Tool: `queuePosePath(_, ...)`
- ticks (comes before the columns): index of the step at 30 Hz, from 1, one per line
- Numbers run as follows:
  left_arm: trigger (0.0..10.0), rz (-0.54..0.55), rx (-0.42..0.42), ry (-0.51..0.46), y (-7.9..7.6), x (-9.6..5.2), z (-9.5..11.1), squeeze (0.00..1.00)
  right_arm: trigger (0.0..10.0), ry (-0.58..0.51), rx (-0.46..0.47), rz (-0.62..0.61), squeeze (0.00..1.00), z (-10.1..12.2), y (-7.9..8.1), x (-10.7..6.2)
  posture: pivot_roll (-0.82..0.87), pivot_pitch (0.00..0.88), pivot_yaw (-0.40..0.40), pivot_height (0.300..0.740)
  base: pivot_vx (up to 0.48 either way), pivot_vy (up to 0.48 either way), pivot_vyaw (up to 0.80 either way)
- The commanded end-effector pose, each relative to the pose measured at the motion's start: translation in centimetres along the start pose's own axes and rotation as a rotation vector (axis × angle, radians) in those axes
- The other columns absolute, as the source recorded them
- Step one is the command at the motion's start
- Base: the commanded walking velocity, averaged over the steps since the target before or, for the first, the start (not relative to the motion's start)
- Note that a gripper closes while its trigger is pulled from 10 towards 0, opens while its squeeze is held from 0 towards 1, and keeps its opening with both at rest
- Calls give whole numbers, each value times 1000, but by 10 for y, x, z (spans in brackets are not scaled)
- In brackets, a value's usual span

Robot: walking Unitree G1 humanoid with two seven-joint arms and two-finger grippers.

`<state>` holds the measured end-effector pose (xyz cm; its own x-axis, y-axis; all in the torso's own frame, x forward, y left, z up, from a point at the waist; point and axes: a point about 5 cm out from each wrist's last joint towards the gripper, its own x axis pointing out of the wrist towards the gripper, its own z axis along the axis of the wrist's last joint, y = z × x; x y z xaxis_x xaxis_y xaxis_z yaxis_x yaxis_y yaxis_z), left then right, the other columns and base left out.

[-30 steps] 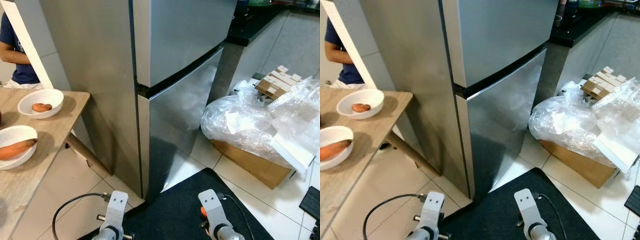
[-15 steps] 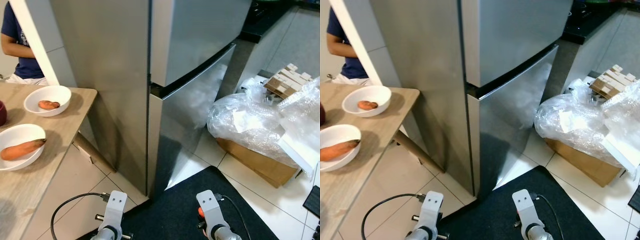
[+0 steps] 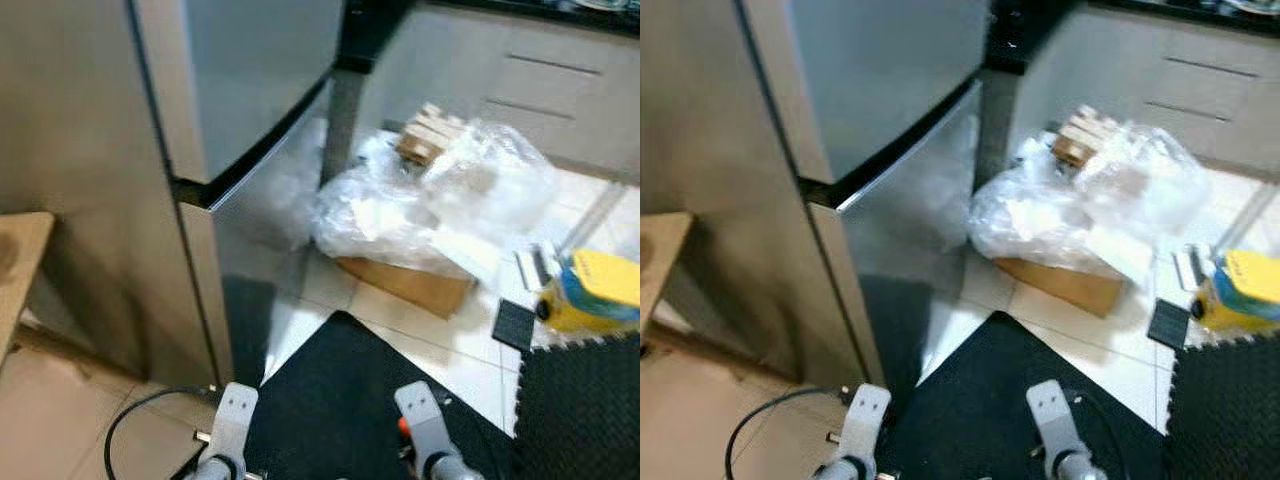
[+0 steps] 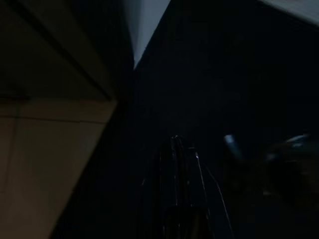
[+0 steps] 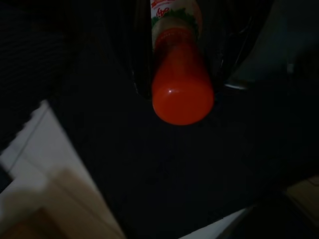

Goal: Restocking fridge

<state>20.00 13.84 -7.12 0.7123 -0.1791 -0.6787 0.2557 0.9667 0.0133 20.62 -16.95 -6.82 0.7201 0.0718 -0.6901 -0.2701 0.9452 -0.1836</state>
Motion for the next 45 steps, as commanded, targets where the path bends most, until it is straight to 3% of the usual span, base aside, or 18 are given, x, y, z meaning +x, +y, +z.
queuePosePath(1,10000,1,3,7,1,-1,-4,0,10000,5,4,-25,0,-1,-8,-1,-126,67,-4,740,0,0,0)
queuePosePath(14,10000,-1,-7,1,0,-1,-3,0,10000,-8,2,-24,0,-1,-7,-1,-130,67,-2,740,0,0,0)
queuePosePath(21,10000,-2,-12,1,0,-1,-2,0,10000,-9,0,-25,0,-1,-8,-1,-132,64,-4,740,0,396,0)
queuePosePath(34,10000,-6,3,-43,-1,0,5,0,10000,-14,-2,-26,0,1,-8,-1,-133,67,-4,740,0,0,0)
queuePosePath(39,10000,-14,48,-60,-3,1,9,0,10000,-12,-2,-27,0,0,-8,-1,-138,66,-1,740,0,0,0)
queuePosePath(45,10000,-4,51,-70,-4,2,12,0,10000,-15,-12,-27,0,1,-10,-1,-140,57,-11,740,0,-459,0)
